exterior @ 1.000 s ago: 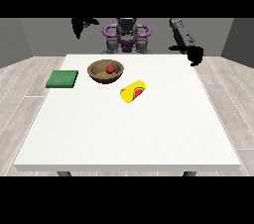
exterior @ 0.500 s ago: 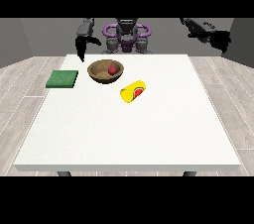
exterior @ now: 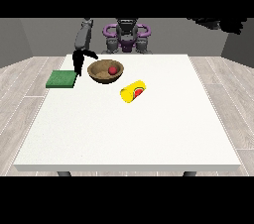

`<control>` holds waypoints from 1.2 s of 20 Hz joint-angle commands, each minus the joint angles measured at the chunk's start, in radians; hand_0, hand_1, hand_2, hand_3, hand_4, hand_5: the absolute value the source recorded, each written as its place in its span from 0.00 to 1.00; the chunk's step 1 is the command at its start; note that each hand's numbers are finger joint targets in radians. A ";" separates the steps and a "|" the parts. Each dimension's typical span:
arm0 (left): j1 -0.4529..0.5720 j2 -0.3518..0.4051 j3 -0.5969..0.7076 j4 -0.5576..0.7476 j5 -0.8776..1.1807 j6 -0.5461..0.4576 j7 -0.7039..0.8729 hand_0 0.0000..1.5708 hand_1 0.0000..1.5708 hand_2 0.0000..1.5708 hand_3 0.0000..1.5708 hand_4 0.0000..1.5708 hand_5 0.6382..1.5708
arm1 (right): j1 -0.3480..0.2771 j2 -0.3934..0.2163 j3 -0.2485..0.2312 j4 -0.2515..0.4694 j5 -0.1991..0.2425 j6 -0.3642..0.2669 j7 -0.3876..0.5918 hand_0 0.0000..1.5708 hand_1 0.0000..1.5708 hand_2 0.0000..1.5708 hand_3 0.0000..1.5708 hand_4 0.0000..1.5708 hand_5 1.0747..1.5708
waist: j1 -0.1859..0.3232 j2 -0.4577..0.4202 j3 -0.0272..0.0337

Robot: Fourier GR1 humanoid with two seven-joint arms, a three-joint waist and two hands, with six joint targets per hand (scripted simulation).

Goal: Pick the cup and pour the ball into the bowl, then pick the bowl and place it on the pad

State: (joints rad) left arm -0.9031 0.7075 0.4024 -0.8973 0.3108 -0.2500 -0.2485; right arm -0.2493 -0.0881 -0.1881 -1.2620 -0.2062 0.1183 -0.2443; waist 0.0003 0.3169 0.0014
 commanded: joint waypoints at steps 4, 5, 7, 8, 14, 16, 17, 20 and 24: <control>-0.057 0.018 -0.015 -0.047 0.027 0.000 0.094 0.00 0.00 0.00 0.00 0.00 0.96 | -0.141 -0.033 -0.074 0.262 -0.041 0.010 -0.019 0.00 0.00 0.00 0.00 0.24 1.00 | 0.006 -0.008 -0.0003; -0.052 0.019 -0.015 -0.055 0.037 0.004 0.132 0.00 0.00 0.00 0.00 0.00 0.96 | -0.121 0.011 -0.051 0.286 -0.014 -0.029 -0.035 0.00 0.00 0.00 0.00 0.26 1.00 | 0.024 -0.056 -0.0003; -0.071 0.076 0.016 -0.028 0.052 -0.033 0.114 0.00 0.00 0.00 0.00 0.00 0.97 | -0.176 -0.029 -0.080 0.313 -0.050 0.015 -0.043 0.00 0.00 0.00 0.00 0.26 1.00 | 0.012 -0.006 -0.0006; -0.094 0.059 -0.002 -0.033 0.047 0.000 0.157 0.00 0.00 0.00 0.00 0.00 0.97 | -0.192 -0.007 -0.054 0.322 -0.033 -0.005 -0.014 0.00 0.00 0.00 0.00 0.26 1.00 | -0.007 -0.044 -0.0005; -0.062 0.036 -0.011 -0.127 0.067 -0.017 0.130 0.00 0.00 0.00 0.00 0.00 0.96 | -0.211 -0.047 -0.121 0.489 -0.037 0.004 -0.163 0.00 0.00 0.00 0.00 0.22 1.00 | 0.073 0.019 0.0002; -0.091 0.118 0.035 -0.044 0.081 -0.064 0.113 0.00 0.00 0.00 0.00 0.00 0.95 | -0.232 -0.040 -0.091 0.426 -0.030 -0.002 -0.121 0.00 0.00 0.00 0.00 0.20 0.99 | 0.043 0.057 -0.0009; -0.084 0.086 0.019 -0.086 0.087 -0.049 0.130 0.00 0.00 0.00 0.00 0.00 0.95 | -0.199 -0.034 -0.103 0.462 -0.033 0.018 -0.193 0.00 0.00 0.00 0.00 0.19 0.99 | 0.053 0.056 -0.0001; -0.110 0.090 0.008 -0.083 0.086 -0.039 0.161 0.00 0.00 0.00 0.00 0.00 0.96 | -0.208 0.011 -0.075 0.456 -0.007 -0.045 -0.177 0.00 0.00 0.00 0.00 0.19 0.99 | 0.052 0.039 -0.0003; -0.139 0.073 -0.004 -0.097 0.091 -0.032 0.161 0.00 0.00 0.00 0.00 0.00 0.97 | -0.278 0.045 -0.065 0.453 0.009 -0.132 -0.128 0.00 0.00 0.00 0.00 0.28 1.00 | 0.098 0.043 -0.0002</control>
State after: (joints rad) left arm -1.0202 0.7960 0.4106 -0.9642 0.3883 -0.2828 -0.1042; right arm -0.4507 -0.0656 -0.2519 -0.9055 -0.2085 0.0482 -0.4314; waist 0.0400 0.3297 -0.0206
